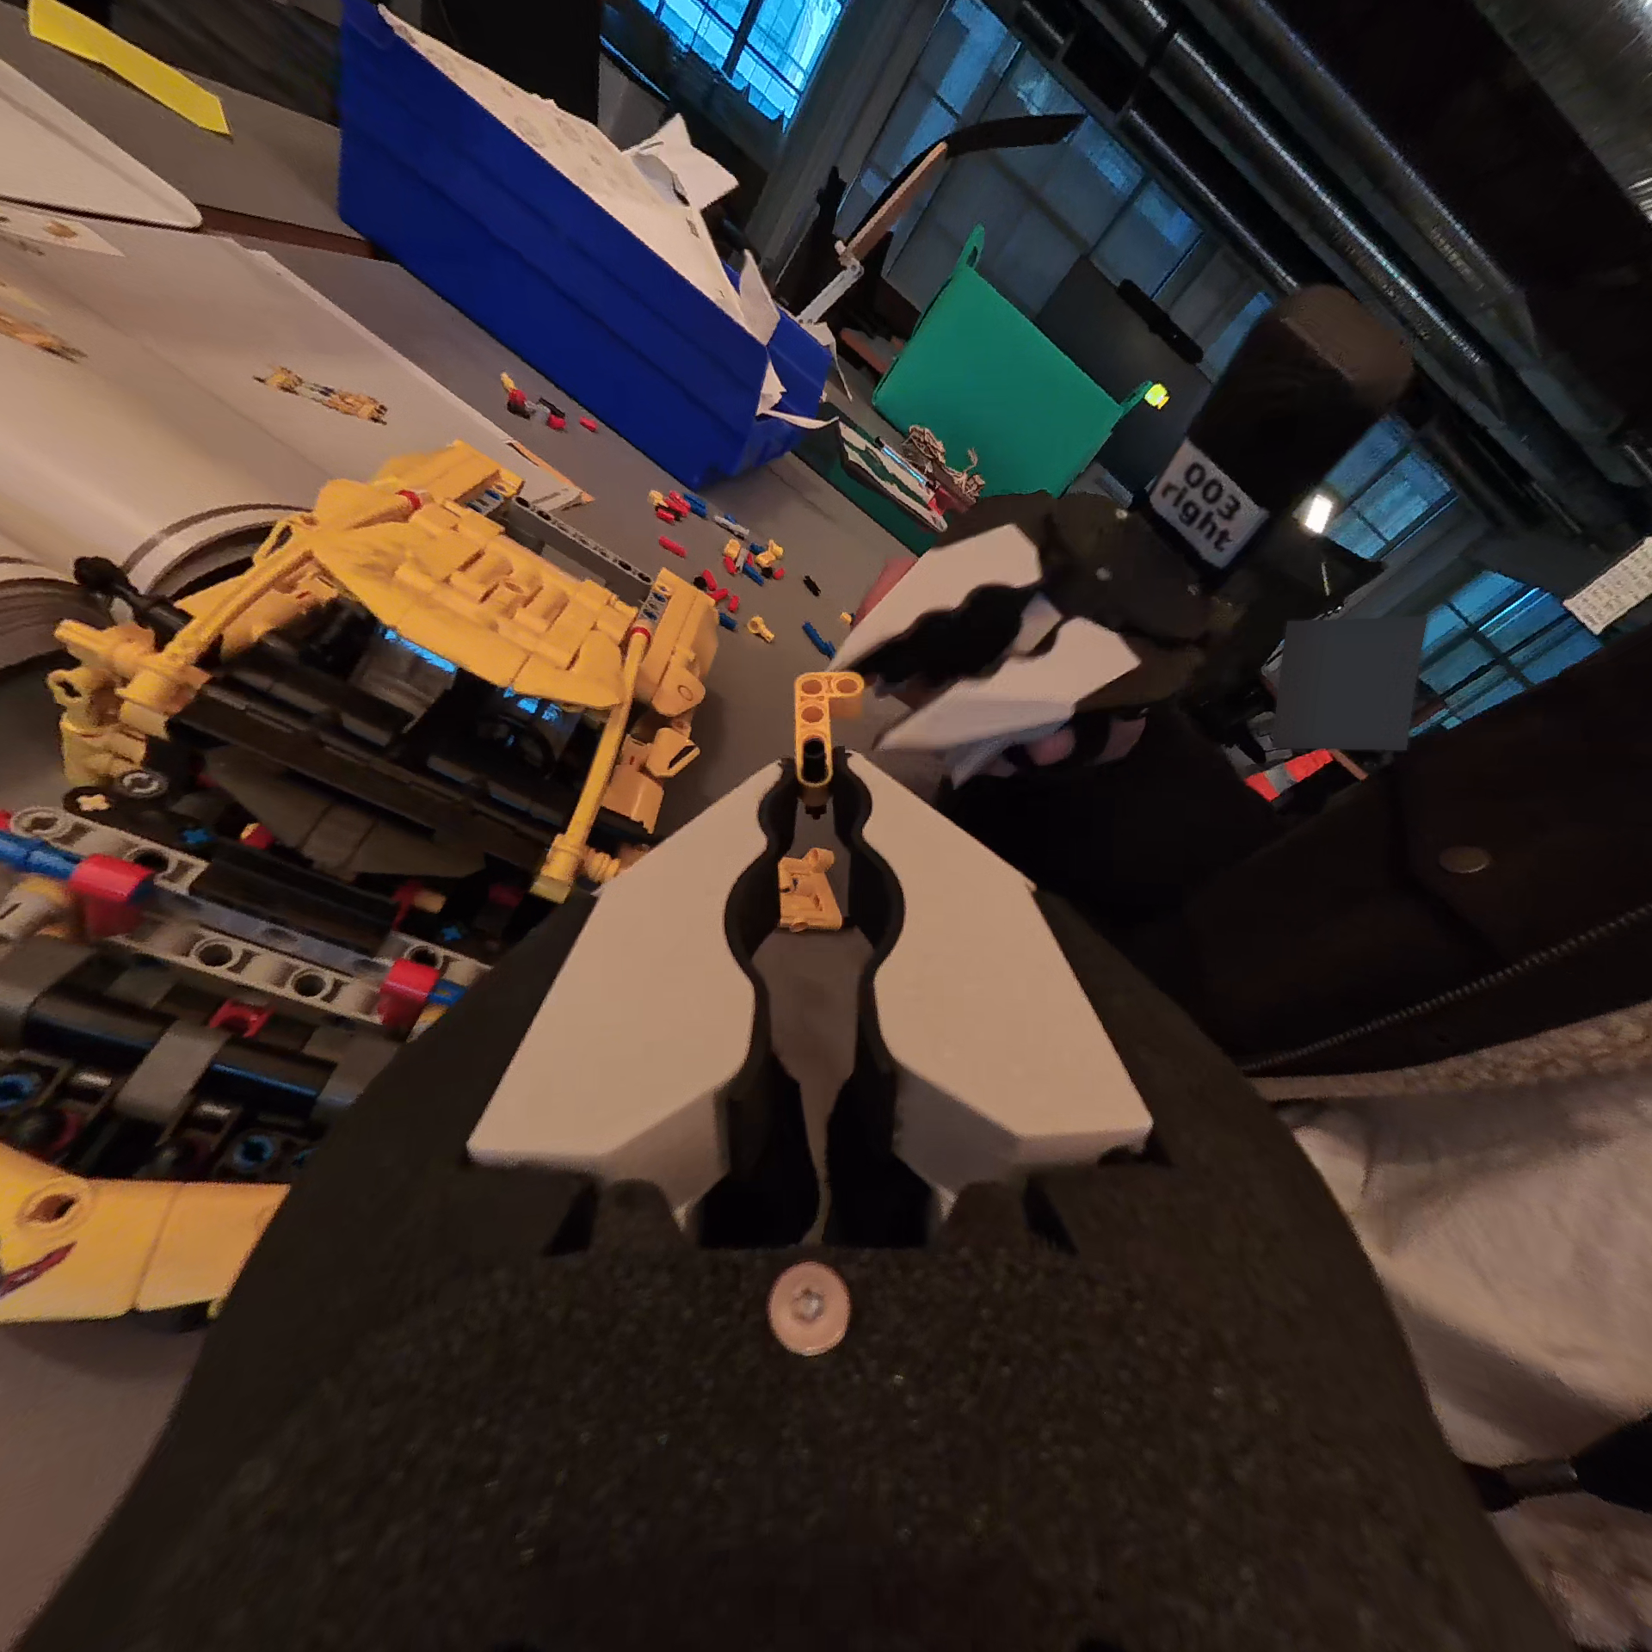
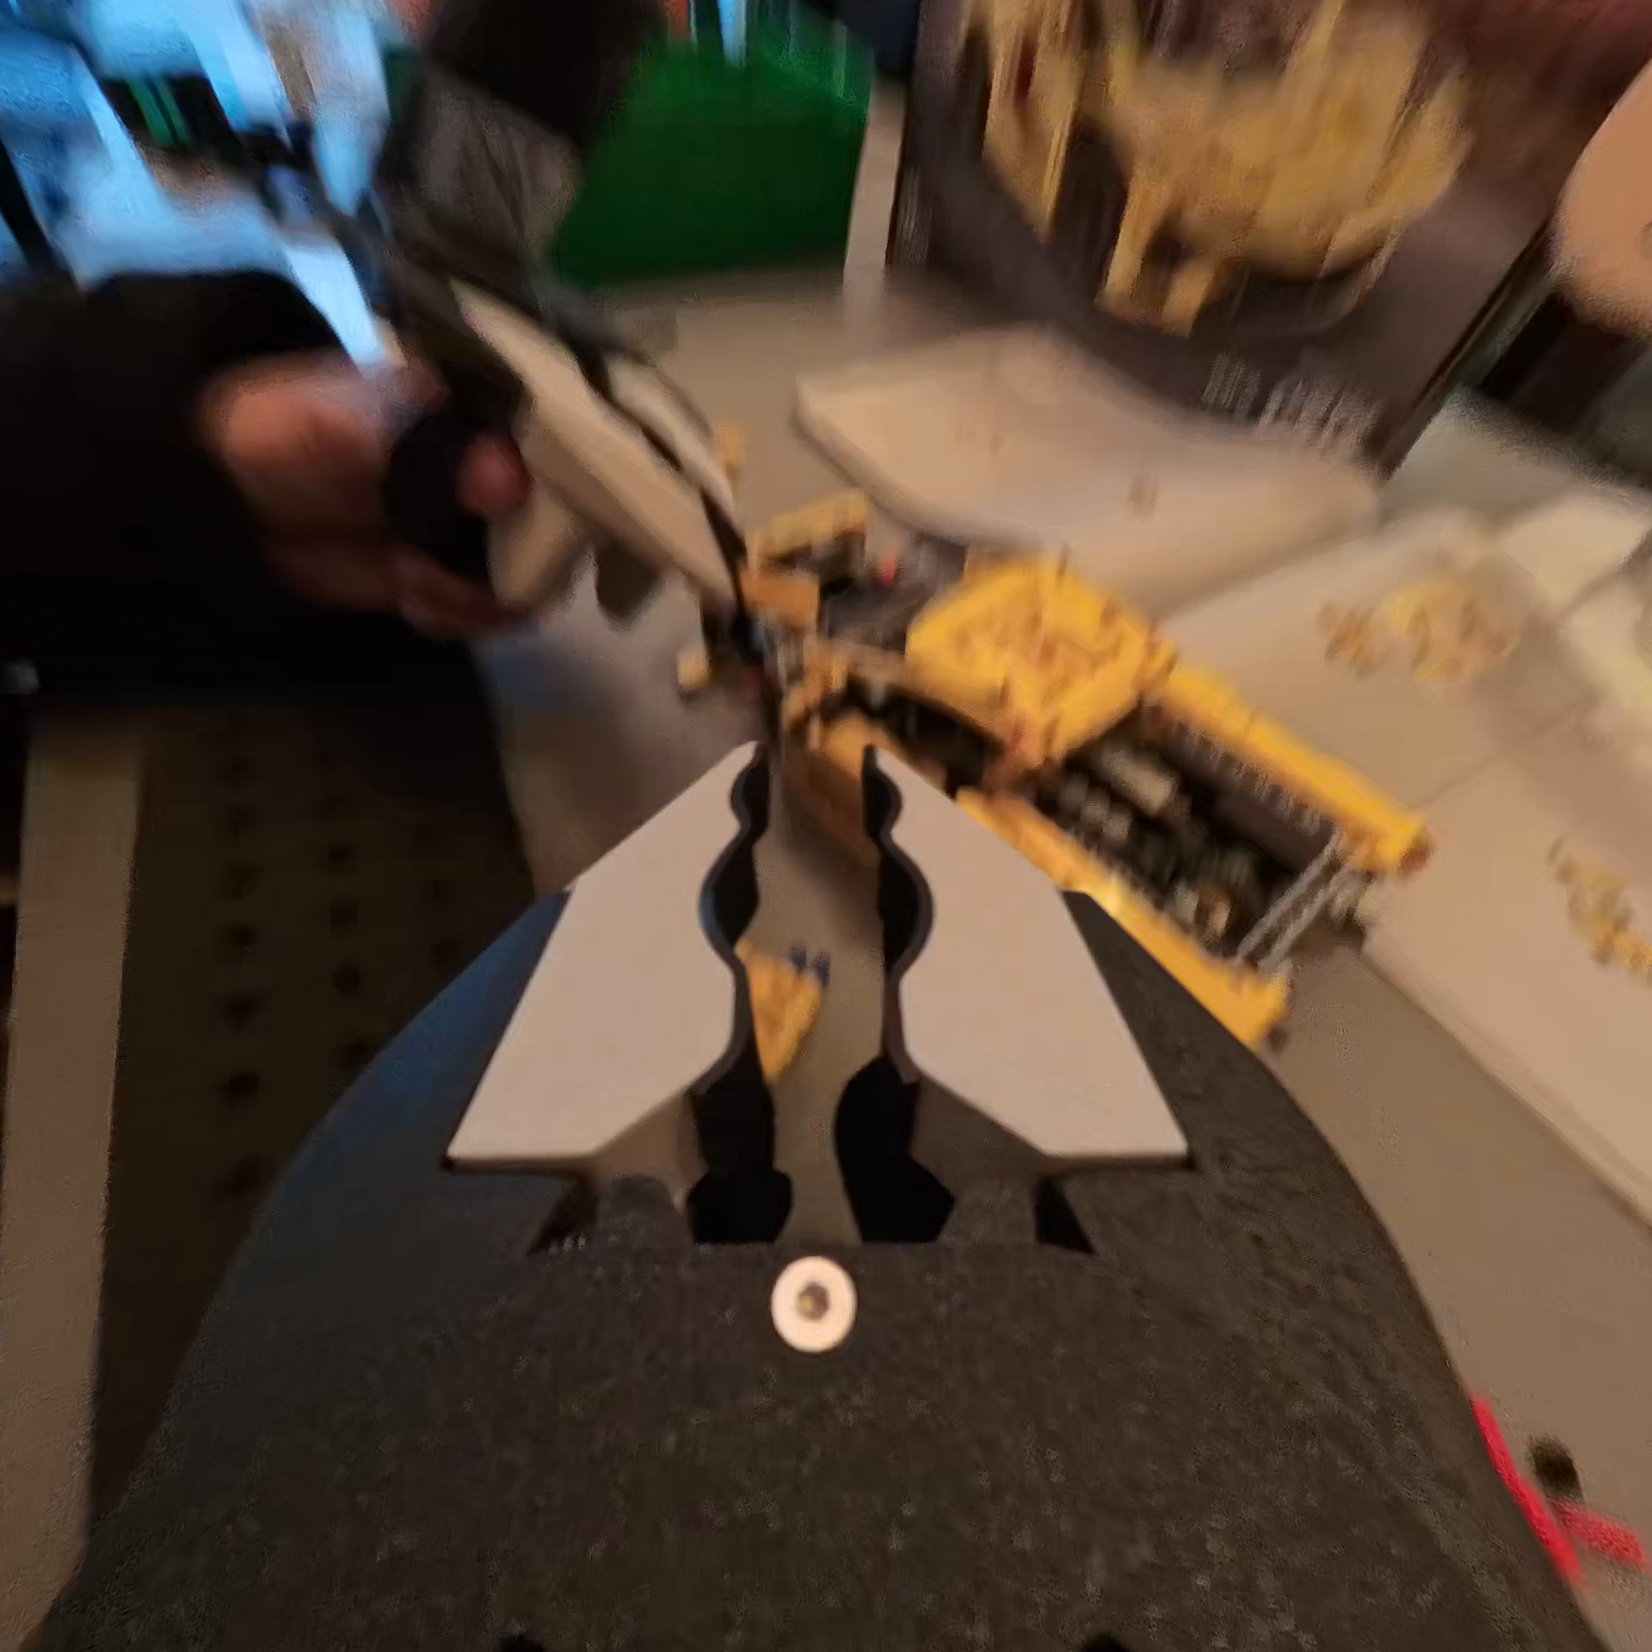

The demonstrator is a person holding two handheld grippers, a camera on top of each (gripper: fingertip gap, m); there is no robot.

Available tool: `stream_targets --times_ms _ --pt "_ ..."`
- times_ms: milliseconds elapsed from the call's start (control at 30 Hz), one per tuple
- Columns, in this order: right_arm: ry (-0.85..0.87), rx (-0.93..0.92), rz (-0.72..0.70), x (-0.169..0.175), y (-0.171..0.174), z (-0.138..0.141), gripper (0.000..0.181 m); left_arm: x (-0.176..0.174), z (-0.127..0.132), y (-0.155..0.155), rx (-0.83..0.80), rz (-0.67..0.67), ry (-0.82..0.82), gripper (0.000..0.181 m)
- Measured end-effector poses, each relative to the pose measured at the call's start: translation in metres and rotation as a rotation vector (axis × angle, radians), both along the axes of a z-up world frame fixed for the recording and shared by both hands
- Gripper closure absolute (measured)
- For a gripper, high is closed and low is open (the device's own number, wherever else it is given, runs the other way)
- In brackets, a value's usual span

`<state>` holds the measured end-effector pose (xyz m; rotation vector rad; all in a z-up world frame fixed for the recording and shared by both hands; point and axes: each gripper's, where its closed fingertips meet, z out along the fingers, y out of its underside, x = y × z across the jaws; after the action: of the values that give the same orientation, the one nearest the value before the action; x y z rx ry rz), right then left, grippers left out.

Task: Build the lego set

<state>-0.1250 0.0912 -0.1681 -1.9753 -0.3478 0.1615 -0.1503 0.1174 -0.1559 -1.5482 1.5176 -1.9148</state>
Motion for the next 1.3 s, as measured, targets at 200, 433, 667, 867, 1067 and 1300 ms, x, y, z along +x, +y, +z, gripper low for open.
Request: stream_targets --times_ms 200,433,667,867,1067,1300 --pt "-0.022 -0.413 -0.143 0.001 -0.036 -0.064 0.139 0.002 -0.007 -0.004 0.046 -0.009 0.035 0.174" --pt "-0.066 -0.484 -0.206 0.000 -0.032 -0.085 0.144 0.001 -0.005 -0.006 0.009 -0.022 0.030 0.174" --pt "-0.118 -0.427 -0.158 -0.007 -0.018 -0.083 0.149 0.001 0.005 0.009 -0.273 -0.013 0.024 0.174" --pt "-0.351 0.081 -0.152 -0.026 0.028 -0.002 0.149 -0.001 0.009 0.010 -0.371 -0.045 0.011 0.174" --pt "-0.462 0.153 -0.190 -0.025 0.031 0.007 0.150 -0.002 0.011 0.008 -0.368 -0.055 0.003 0.174" --pt "-0.528 0.174 -0.168 -0.029 0.027 0.006 0.150 -0.001 0.004 0.005 -0.318 -0.057 0.038 0.174"
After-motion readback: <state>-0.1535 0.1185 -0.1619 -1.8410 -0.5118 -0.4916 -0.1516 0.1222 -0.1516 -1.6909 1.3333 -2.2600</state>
